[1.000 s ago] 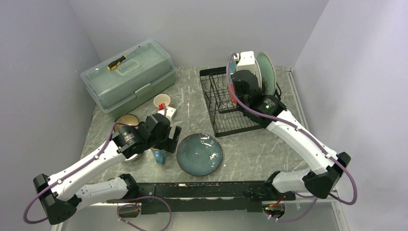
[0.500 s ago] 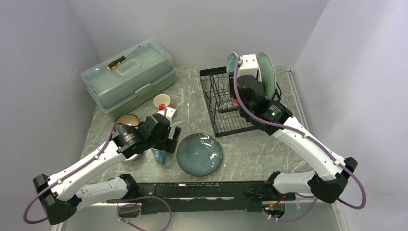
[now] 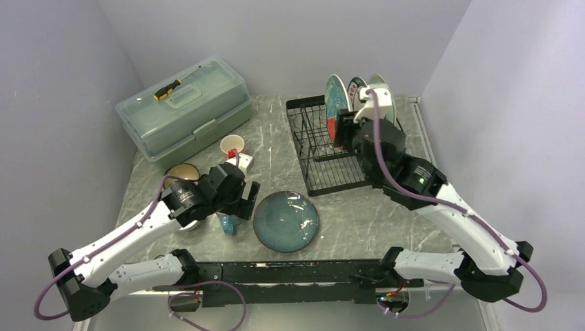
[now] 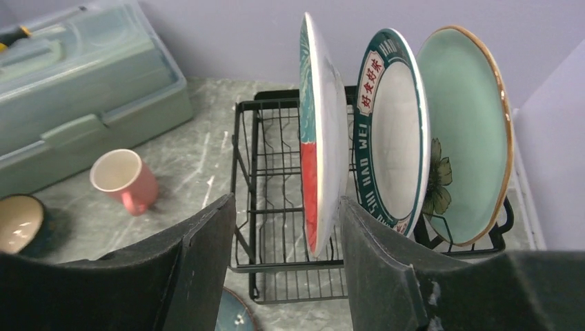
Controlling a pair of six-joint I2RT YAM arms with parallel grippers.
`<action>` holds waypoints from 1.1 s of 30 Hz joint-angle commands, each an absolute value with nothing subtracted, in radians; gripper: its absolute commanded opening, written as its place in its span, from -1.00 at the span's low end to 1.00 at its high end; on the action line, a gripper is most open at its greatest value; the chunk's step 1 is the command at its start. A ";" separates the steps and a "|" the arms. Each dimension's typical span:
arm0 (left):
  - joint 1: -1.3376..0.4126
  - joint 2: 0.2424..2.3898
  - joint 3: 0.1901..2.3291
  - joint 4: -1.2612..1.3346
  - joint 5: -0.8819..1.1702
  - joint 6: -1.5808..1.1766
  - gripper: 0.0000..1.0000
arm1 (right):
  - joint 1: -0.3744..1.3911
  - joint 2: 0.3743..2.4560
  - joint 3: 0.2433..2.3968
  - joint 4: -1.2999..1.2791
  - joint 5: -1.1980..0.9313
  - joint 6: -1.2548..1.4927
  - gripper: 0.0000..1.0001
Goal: Load the mixed dishes into the dish rack
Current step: Insert the plate into the dish rack, then pick up the plate from the corner of the board.
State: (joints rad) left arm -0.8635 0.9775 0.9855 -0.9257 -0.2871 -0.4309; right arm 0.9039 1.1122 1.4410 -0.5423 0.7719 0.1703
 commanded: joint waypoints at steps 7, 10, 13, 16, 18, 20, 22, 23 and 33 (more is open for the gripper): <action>-0.866 1.016 0.999 -0.903 -0.271 -0.447 0.99 | 0.907 0.893 1.322 -0.650 0.543 0.345 0.21; -0.867 1.049 1.023 -0.910 -0.267 -0.448 0.99 | 0.907 0.821 1.232 -0.661 0.498 0.399 0.22; -0.866 1.077 1.054 -0.919 -0.258 -0.448 0.99 | 0.908 0.794 1.165 -0.693 0.467 0.441 0.23; -0.867 1.103 1.077 -0.909 -0.242 -0.443 0.99 | 0.907 0.775 1.105 -0.709 0.446 0.479 0.25; -0.866 1.123 1.089 -0.894 -0.227 -0.435 0.99 | 0.907 0.760 1.054 -0.700 0.429 0.503 0.26; -0.866 1.152 1.104 -0.887 -0.216 -0.433 0.99 | 0.907 0.749 1.011 -0.689 0.407 0.526 0.28; -0.866 1.184 1.118 -0.881 -0.201 -0.435 0.99 | 0.907 0.748 0.968 -0.679 0.381 0.553 0.30; -0.866 1.204 1.124 -0.877 -0.192 -0.436 0.99 | 0.907 0.751 0.948 -0.677 0.370 0.561 0.31; -0.866 1.346 1.110 -0.756 -0.129 -0.446 0.99 | 0.907 0.712 0.726 -0.602 0.266 0.710 0.35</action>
